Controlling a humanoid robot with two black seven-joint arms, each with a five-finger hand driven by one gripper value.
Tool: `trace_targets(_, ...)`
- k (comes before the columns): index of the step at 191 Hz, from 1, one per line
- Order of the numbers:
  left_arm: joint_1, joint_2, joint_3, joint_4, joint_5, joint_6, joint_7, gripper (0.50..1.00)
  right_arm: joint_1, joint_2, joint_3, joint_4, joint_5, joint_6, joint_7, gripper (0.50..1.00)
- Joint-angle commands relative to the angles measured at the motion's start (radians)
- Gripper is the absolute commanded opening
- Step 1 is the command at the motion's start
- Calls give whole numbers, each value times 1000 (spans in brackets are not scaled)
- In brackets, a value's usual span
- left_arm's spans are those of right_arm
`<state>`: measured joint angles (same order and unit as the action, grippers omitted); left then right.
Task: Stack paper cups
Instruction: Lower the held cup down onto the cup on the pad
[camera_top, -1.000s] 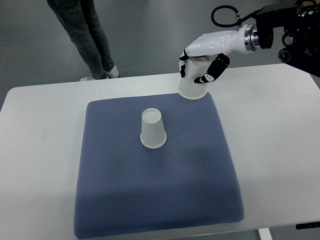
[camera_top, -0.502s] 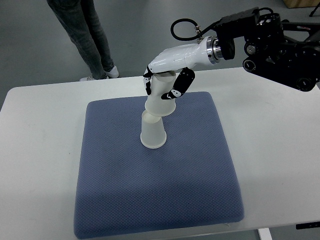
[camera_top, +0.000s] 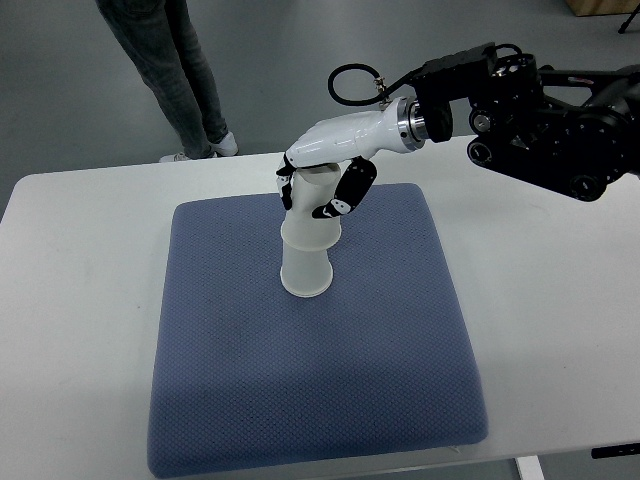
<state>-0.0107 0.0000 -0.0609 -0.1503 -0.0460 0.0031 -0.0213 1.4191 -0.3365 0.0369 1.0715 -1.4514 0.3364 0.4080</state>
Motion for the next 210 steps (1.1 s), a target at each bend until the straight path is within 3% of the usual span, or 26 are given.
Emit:
trace_targets(1, 0, 0, 0, 0, 0, 0, 0, 1000, -5, 5, 0, -5, -1, 0, -2, 500)
trace_targets(98, 0, 0, 1, 0, 0, 0, 0, 1000, -39, 45, 1, -58, -9, -34, 0, 500)
trace_targets(119, 0, 0, 0, 0, 0, 0, 0, 1000, -46, 45, 1, -68, -6, -53, 0, 582)
trace_targets(150, 0, 0, 0, 0, 0, 0, 0, 1000, -48, 45, 1, -68, 0, -53, 2, 660)
trace_targets(169, 0, 0, 0, 0, 0, 0, 0, 1000, -51, 47, 0, -68, 2, -53, 6, 742)
trace_targets(210, 0, 0, 0, 0, 0, 0, 0, 1000, -55, 51, 0, -64, 3, -46, 6, 752)
